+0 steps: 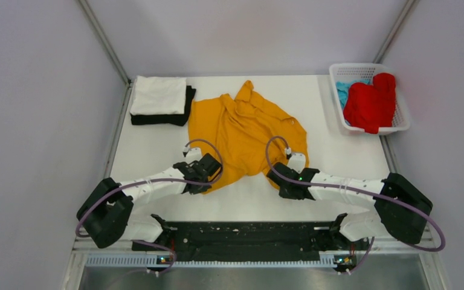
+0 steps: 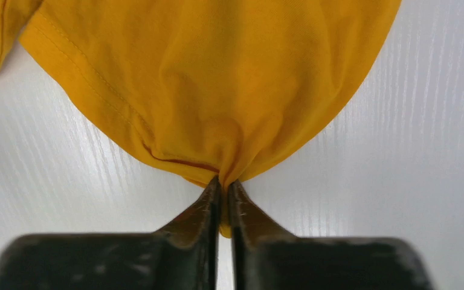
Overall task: Fold and stack the t-shirts
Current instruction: Flatten out the tshirt
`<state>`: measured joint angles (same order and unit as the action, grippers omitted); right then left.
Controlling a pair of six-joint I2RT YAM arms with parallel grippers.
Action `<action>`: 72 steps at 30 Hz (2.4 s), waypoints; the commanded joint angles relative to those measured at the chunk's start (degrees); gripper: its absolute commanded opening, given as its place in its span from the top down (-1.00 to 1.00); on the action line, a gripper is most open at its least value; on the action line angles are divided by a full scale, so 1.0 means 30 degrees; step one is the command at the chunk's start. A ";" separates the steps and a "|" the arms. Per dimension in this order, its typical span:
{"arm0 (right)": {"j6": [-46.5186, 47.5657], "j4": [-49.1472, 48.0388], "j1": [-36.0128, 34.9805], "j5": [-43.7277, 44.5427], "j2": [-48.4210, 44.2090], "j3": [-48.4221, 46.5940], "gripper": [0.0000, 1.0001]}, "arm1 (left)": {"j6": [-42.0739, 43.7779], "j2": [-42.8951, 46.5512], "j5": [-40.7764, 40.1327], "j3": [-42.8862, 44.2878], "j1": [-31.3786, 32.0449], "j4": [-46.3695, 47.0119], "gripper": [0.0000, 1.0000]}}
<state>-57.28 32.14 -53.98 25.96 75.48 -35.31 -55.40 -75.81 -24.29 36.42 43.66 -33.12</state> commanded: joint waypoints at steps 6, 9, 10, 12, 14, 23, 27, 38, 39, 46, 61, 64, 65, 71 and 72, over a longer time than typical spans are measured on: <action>0.2371 0.1098 0.1254 0.2189 -0.2336 -0.1676 1.00 | 0.2575 0.2165 0.0051 0.2069 -0.0686 0.0645 1.00; 0.4953 0.0033 0.3673 0.1994 -0.3826 -0.3454 1.00 | 0.3974 0.2960 0.0174 0.4198 -0.2184 0.0431 1.00; 0.5727 -0.0230 0.4534 0.2061 -0.4326 -0.4438 1.00 | 0.4368 0.3171 0.0388 0.5168 -0.2812 0.0190 1.00; 0.7104 -0.0457 0.5454 0.2435 -0.5079 -0.6225 1.00 | 0.5146 0.3661 0.0520 0.7120 -0.3770 -0.0126 1.00; 0.8459 -0.0483 0.5858 0.2936 -0.5692 -0.8209 1.00 | 0.5688 0.4205 0.0084 0.8940 -0.4148 -0.0172 1.00; 1.2965 0.0015 0.5914 0.3460 -0.7657 -1.6945 1.00 | 0.8999 0.6307 -0.0328 1.7477 -0.4156 -0.1076 1.00; 1.4693 0.0474 0.5911 0.2225 -0.7586 -2.1082 1.00 | 0.9932 0.6971 -0.0271 2.0818 -0.4168 -0.1926 1.00; 1.6684 0.2791 0.5922 -0.3205 -0.6872 -3.0307 1.00 | 1.0536 0.8789 0.2622 2.6036 -0.4180 -0.3469 1.00; 1.6634 0.2880 0.5918 -0.3745 -0.6959 -3.0598 1.00 | 1.0480 0.8943 0.3037 2.6095 -0.4182 -0.3549 1.00; 1.6202 0.2980 0.5925 -0.5178 -0.7831 -3.0212 1.00 | 1.0008 0.9474 0.5065 2.6030 -0.4163 -0.3876 1.00; 1.6658 -0.4677 0.5922 0.6910 -0.8104 -1.5088 1.00 | 0.8383 0.5985 -0.3539 1.5000 -0.4716 -0.0301 1.00; 1.6043 -0.6730 0.5947 0.8726 -0.7220 -1.1957 1.00 | 0.7907 0.4510 -0.2457 1.2650 -0.6354 0.1897 1.00; 1.5730 -0.7403 0.6027 0.8839 -0.6820 -1.1121 1.00 | 0.7789 0.3918 -0.1864 1.2077 -0.6856 0.2519 1.00; 1.3316 -0.9378 0.8485 0.6195 -0.3829 -0.8781 1.00 | 0.7268 -0.1522 0.2984 1.1809 -0.9935 0.4585 1.00; 1.3089 -0.9657 0.9040 0.5384 -0.3170 -0.8663 1.00 | 0.7215 -0.2655 0.3526 1.2166 -1.0295 0.4840 1.00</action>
<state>-12.93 13.72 -32.18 45.76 62.81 -61.39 -31.77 -76.42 -22.35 69.82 17.15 -28.67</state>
